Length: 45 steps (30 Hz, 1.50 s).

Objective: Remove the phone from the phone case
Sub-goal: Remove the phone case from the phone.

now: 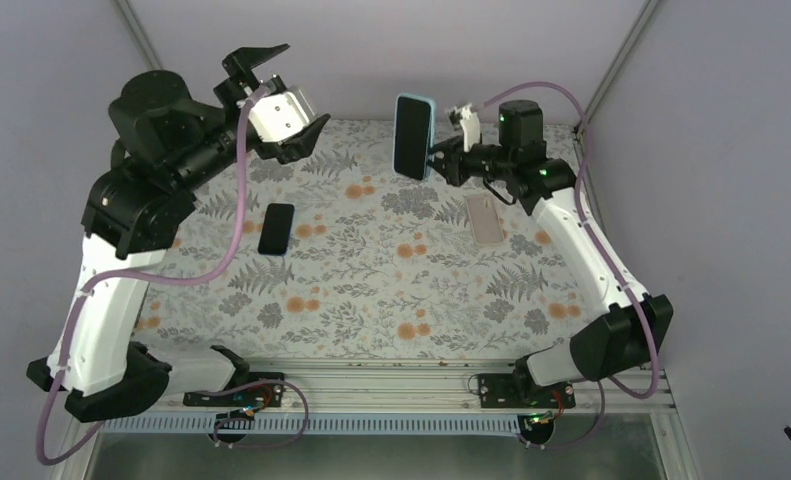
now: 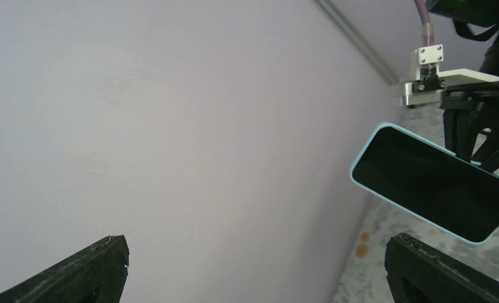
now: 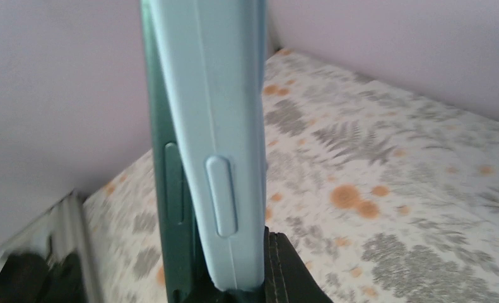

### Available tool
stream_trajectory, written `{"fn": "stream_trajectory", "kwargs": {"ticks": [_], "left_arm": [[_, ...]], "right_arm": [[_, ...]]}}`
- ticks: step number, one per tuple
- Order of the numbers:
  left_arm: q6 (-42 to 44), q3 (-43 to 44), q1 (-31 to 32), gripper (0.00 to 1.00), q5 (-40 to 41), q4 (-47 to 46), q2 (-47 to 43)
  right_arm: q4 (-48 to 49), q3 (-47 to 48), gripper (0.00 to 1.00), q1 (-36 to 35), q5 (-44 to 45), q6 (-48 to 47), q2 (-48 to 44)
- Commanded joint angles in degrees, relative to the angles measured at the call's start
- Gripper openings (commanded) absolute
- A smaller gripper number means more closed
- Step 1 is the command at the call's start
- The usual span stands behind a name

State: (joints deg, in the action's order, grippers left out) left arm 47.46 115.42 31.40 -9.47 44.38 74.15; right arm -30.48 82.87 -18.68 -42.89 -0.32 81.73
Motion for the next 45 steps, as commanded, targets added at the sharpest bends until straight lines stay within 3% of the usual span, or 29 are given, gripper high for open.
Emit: {"fn": "stream_trajectory", "kwargs": {"ticks": [1, 5, 13, 25, 45], "left_arm": [[2.2, -12.7, 2.9, 1.00, 8.4, -12.8, 1.5], [2.8, -27.8, 4.2, 1.00, 6.0, -28.4, 0.8], [-3.1, -33.5, 4.6, 1.00, 5.6, -46.8, 8.4], [-6.4, -32.5, 4.0, 1.00, 2.4, -49.1, 17.1], [-10.0, -30.5, 2.6, 0.96, 10.7, -52.8, 20.6]], "right_arm": [[13.1, 8.9, 0.03, -1.0, 17.7, 16.0, 5.1], [11.6, 18.7, 0.03, -2.1, 26.9, 18.6, 12.7], [10.0, 27.0, 0.03, -3.8, 27.9, 18.3, 20.2], [10.0, 26.8, 0.03, -5.6, 27.8, 18.3, 20.1], [10.3, 25.9, 0.03, -6.2, 22.1, 18.2, 19.5]]}}
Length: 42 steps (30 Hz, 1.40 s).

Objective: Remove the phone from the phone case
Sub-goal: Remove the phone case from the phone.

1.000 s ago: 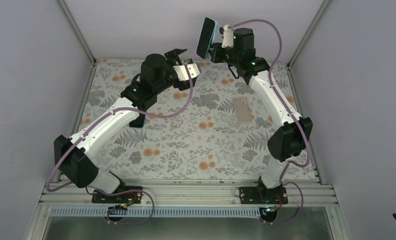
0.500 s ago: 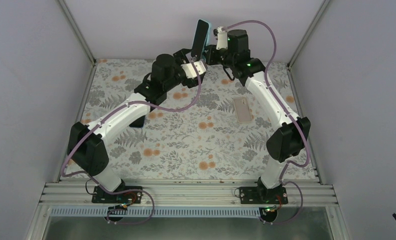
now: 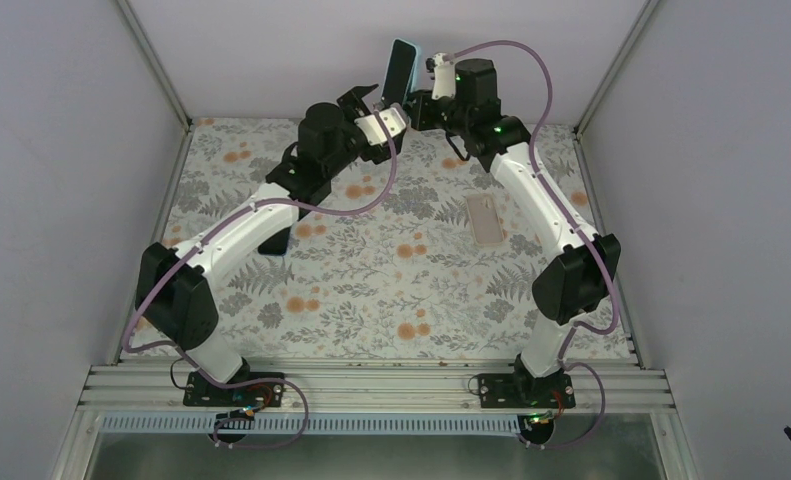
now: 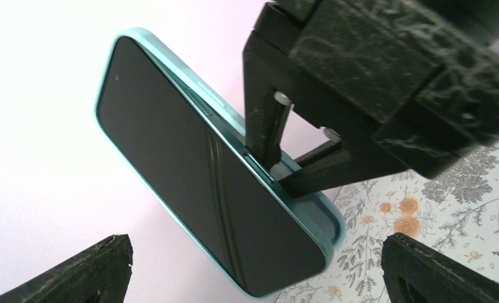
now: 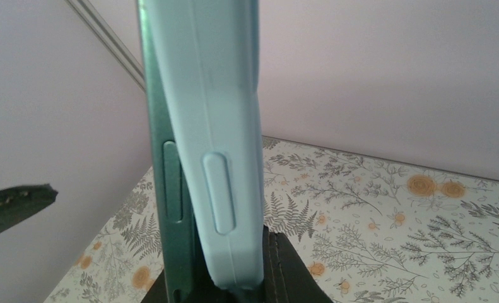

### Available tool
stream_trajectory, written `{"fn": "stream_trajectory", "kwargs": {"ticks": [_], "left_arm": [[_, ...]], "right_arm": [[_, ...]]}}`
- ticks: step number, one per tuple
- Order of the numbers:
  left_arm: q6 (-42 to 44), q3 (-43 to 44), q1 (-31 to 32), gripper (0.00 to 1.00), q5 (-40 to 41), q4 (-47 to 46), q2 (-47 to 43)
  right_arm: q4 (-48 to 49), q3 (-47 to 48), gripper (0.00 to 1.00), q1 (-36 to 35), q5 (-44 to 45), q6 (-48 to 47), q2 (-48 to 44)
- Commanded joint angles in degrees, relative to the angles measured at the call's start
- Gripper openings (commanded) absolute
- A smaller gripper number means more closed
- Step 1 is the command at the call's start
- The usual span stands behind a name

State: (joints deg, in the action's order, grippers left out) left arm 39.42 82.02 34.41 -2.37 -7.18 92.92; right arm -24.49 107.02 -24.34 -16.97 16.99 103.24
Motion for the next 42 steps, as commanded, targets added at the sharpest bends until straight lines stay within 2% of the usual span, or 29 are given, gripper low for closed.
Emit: {"fn": "stream_trajectory", "kwargs": {"ticks": [1, 8, 13, 19, 23, 25, 28, 31, 33, 36, 38, 42], "left_arm": [[-2.1, 3.2, -0.5, 0.96, 4.2, -1.3, 2.0], [-2.2, 7.3, -0.5, 0.96, 7.0, 0.5, 4.6], [-3.4, 5.8, -0.7, 0.91, 12.1, -1.4, 4.4], [-4.5, 2.0, -1.4, 0.79, 17.1, -5.5, 2.8], [-5.9, -4.2, -1.6, 0.72, 21.7, -14.3, 0.3], [-5.1, -6.9, -1.6, 0.68, 23.9, -19.7, -0.6], [-2.6, -7.8, -1.7, 0.68, 29.2, -28.5, -0.3], [-0.6, -6.1, -1.8, 0.68, 30.5, -31.4, 0.7], [0.9, -4.1, -1.8, 0.65, 31.1, -32.5, 2.0], [3.0, -0.9, -1.8, 0.61, 33.0, -34.7, 4.3], [3.9, 1.0, -1.6, 0.54, 33.0, -34.7, 5.5], [9.8, 1.3, -0.6, 0.43, 33.7, -40.3, 6.9]], "right_arm": [[4.3, 1.5, 0.03, -0.5, -5.3, 0.6, -2.2], [4.6, 0.8, 0.03, -1.9, -6.8, 0.4, -3.7], [4.6, 0.2, 0.03, -2.1, -5.8, -0.4, -4.8], [5.3, -0.7, 0.03, -2.1, -4.9, -0.2, -6.4], [5.3, 0.0, 0.03, -2.1, -6.0, 1.0, -6.6], [5.1, 0.4, 0.03, -2.1, -7.7, 2.0, -6.8], [6.0, -1.1, 0.03, -2.3, -11.6, 2.5, -7.5], [6.6, -3.3, 0.03, -2.9, -14.3, 2.5, -7.5], [6.6, -4.2, 0.03, -3.2, -16.2, 2.6, -7.5], [6.3, -4.4, 0.03, -3.4, -24.6, 2.5, -6.6], [5.5, -4.7, 0.03, -4.0, -29.5, 1.8, -5.5], [3.8, -6.2, 0.03, -6.6, -31.6, -2.1, -5.6]]}}
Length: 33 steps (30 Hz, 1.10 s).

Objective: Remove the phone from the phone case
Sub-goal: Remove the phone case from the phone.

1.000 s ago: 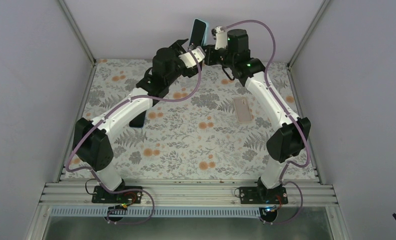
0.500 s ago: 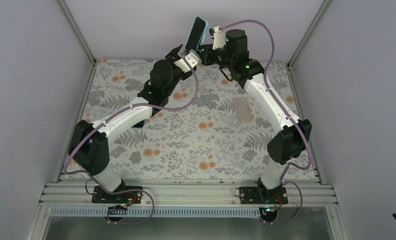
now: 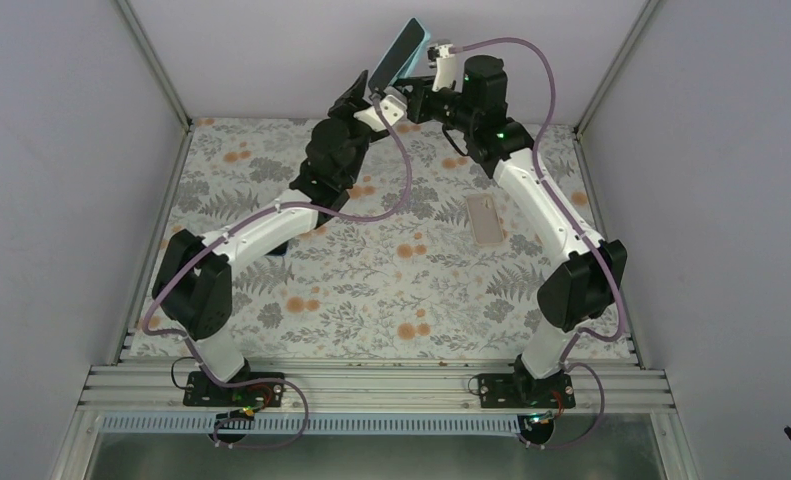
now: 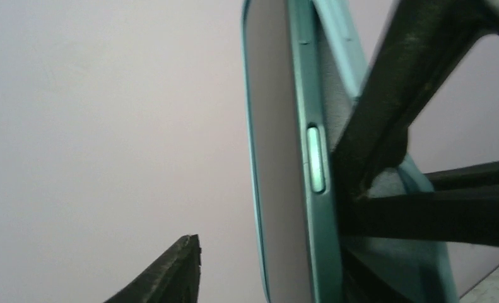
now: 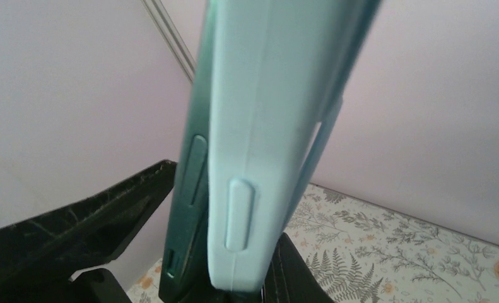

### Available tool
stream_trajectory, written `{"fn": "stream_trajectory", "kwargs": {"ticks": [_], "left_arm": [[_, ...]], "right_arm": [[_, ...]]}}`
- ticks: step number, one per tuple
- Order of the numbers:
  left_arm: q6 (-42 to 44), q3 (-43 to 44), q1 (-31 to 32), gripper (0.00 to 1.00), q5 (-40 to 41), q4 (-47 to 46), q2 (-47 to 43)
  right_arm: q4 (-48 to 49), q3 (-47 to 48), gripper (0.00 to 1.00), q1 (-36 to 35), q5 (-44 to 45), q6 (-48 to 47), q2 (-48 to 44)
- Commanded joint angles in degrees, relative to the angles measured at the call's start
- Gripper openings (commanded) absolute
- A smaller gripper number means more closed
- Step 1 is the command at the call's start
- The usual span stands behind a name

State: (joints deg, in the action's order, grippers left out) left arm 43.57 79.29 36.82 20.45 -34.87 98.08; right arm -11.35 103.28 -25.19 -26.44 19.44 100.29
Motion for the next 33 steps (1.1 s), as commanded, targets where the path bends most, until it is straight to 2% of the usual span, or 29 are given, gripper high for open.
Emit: {"fn": "stream_trajectory", "kwargs": {"ticks": [1, 7, 12, 14, 20, 23, 25, 29, 33], "left_arm": [[6.9, 3.8, -2.8, 0.40, 11.0, -14.2, 1.8], [8.1, 3.8, -2.7, 0.28, 9.6, -14.7, 1.6], [7.3, 3.4, -1.8, 0.07, 9.0, -14.1, 1.3], [7.1, 2.7, -1.1, 0.03, 9.2, -14.0, 0.9], [6.4, 0.3, -0.3, 0.02, 8.8, -12.2, -2.7], [4.4, -0.9, -0.5, 0.02, 6.9, -6.9, -6.1], [2.3, -1.6, -0.9, 0.02, 4.6, -0.2, -8.9], [2.8, -5.6, -2.0, 0.02, 3.6, 7.2, -14.6], [10.5, -14.0, -2.4, 0.02, 5.3, 9.3, -20.5]], "right_arm": [[-9.7, -2.7, 0.03, -6.1, -22.2, -5.1, -2.6], [-10.2, -2.8, 0.03, -6.8, -23.8, -6.0, -2.5], [-10.6, -2.7, 0.03, -6.9, -21.7, -7.0, -1.8], [-10.6, -2.7, 0.03, -6.9, -18.8, -7.2, -1.5], [-9.7, -3.5, 0.03, -6.4, 1.0, -9.2, -0.2], [-10.7, -3.2, 0.03, -5.1, 12.0, -13.2, 1.3], [-14.1, -0.5, 0.03, -3.8, 19.8, -15.5, 3.9], [-23.8, 5.5, 0.03, 1.5, 24.2, -17.9, 10.4], [-27.9, 2.1, 0.03, 7.1, 18.9, -19.0, 10.5]]}}
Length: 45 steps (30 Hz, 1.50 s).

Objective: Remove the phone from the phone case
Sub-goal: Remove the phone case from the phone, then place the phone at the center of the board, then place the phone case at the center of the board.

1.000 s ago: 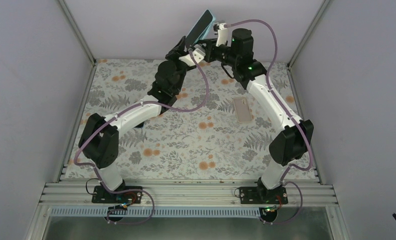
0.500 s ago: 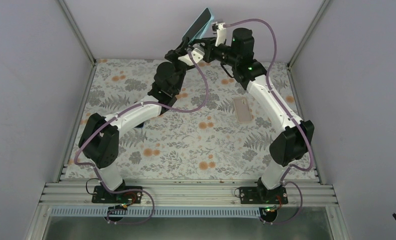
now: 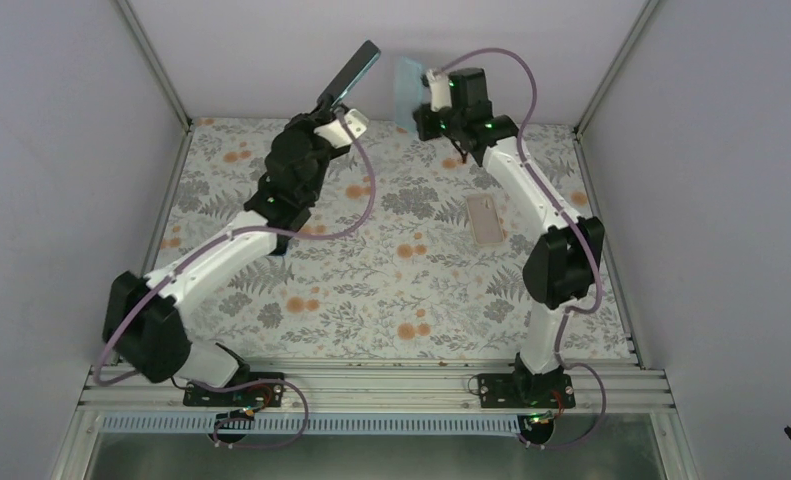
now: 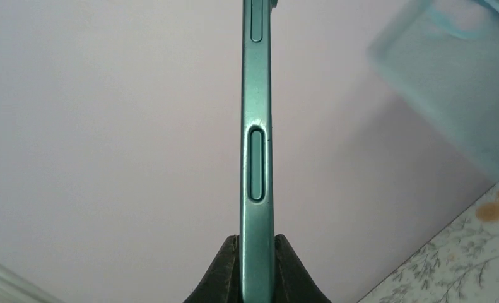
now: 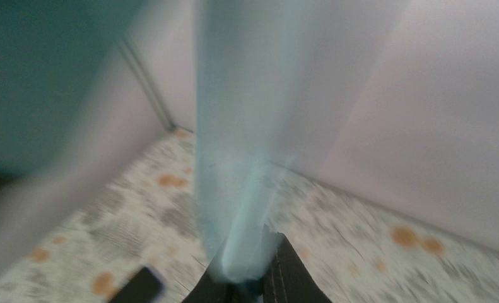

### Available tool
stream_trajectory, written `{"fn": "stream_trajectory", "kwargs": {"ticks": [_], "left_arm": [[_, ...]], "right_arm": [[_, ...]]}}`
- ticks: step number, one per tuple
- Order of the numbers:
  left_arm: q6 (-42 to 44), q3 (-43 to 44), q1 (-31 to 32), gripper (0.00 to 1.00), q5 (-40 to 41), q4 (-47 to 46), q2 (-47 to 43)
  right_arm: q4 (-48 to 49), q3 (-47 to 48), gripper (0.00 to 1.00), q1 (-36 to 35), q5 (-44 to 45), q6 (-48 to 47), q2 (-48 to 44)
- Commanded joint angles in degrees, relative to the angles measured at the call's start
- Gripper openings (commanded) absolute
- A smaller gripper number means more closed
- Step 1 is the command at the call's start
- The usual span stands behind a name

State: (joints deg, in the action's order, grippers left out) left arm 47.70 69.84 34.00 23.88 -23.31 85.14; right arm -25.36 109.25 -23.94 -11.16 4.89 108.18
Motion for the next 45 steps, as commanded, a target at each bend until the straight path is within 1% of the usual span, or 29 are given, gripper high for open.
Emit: {"fn": "stream_trajectory", "kwargs": {"ticks": [1, 3, 6, 7, 9, 10, 12, 16, 19, 21, 24, 28, 29, 31, 32, 33, 34, 36, 37, 39, 40, 42, 43, 45], "left_arm": [[8.4, -6.8, 0.5, 0.02, 2.6, -2.3, -9.0], [11.7, -11.5, 0.5, 0.02, 3.7, -1.4, -11.7], [13.9, -16.9, 0.9, 0.02, 4.4, 2.5, -14.5], [14.5, -19.0, 1.1, 0.02, 4.3, 3.9, -14.9], [16.2, -22.4, 2.3, 0.02, 5.7, 6.2, -14.3], [17.2, -24.5, 3.2, 0.02, 7.2, 5.7, -13.6], [19.3, -28.4, 4.8, 0.02, 9.7, 3.9, -11.2], [20.4, -34.2, 8.4, 0.02, 10.7, 1.3, -7.0], [21.8, -36.5, 10.6, 0.02, 12.2, -2.6, -2.8], [22.6, -37.2, 11.5, 0.02, 14.6, -4.8, -0.3], [22.4, -37.4, 12.3, 0.02, 14.9, -4.9, 1.9], [22.0, -37.6, 13.1, 0.04, 14.3, -3.8, 4.2], [21.7, -37.6, 13.3, 0.06, 13.9, -2.9, 4.4], [21.0, -37.2, 13.7, 0.17, 13.0, -0.1, 4.7], [20.6, -37.0, 14.0, 0.23, 12.1, 1.3, 4.7], [20.3, -36.9, 14.5, 0.29, 10.9, 2.9, 4.7], [19.9, -36.7, 14.8, 0.36, 9.8, 5.2, 4.4], [18.8, -36.3, 15.3, 0.55, 7.1, 9.4, 3.5], [18.3, -36.3, 15.6, 0.66, 5.7, 11.6, 2.9], [17.2, -35.4, 16.3, 0.96, 2.4, 17.4, 1.5], [16.3, -34.5, 16.6, 0.99, -0.2, 21.7, 0.7], [13.3, -31.2, 17.0, 1.00, -7.7, 32.5, -0.8], [11.6, -28.3, 17.1, 1.00, -14.7, 38.8, -1.4], [9.1, -23.3, 17.0, 1.00, -22.8, 51.1, -1.8]], "right_arm": [[-13.9, -5.7, 0.03, 6.7, 2.6, -5.2, 1.8], [-14.8, -9.6, 0.03, 7.6, -0.3, -8.4, -0.2], [-17.0, -14.2, 0.03, 7.9, -5.0, -12.1, -3.1], [-18.5, -15.3, 0.03, 7.9, -8.0, -13.6, -3.6], [-21.8, -16.2, 0.03, 7.9, -14.6, -15.6, -3.8], [-23.8, -16.2, 0.03, 7.9, -18.2, -16.8, -3.5], [-27.1, -16.0, 0.03, 7.9, -20.7, -18.4, -2.5], [-28.0, -17.2, 0.03, 7.9, -17.6, -18.2, -0.6], [-29.4, -17.2, 0.03, 8.0, -16.0, -17.8, 2.0], [-31.5, -16.8, 0.03, 8.0, -15.6, -17.6, 4.4], [-33.3, -18.3, 0.04, 8.1, -14.9, -17.6, 7.2], [-32.2, -21.9, 0.04, 8.0, -13.6, -17.7, 8.2], [-32.0, -22.4, 0.04, 8.2, -13.4, -17.4, 8.3], [-31.6, -23.0, 0.05, 8.3, -13.1, -16.9, 8.5], [-31.7, -23.1, 0.08, 8.4, -12.9, -16.6, 8.7], [-32.0, -23.1, 0.17, 8.5, -12.7, -16.6, 9.0], [-32.4, -23.1, 0.21, 8.6, -12.6, -16.8, 9.3], [-33.6, -23.1, 0.24, 8.6, -12.3, -17.7, 9.9], [-34.0, -23.2, 0.29, 8.6, -11.9, -18.0, 9.9], [-34.2, -23.7, 0.41, 8.6, -9.5, -18.3, 9.2], [-34.0, -24.0, 0.48, 8.6, -7.4, -18.4, 8.5], [-33.7, -25.0, 0.62, 8.6, -2.7, -18.6, 6.5], [-33.7, -25.6, 0.71, 8.6, -0.5, -18.8, 5.3], [-34.0, -26.6, 0.87, 8.6, 5.2, -19.7, 1.9]]}}
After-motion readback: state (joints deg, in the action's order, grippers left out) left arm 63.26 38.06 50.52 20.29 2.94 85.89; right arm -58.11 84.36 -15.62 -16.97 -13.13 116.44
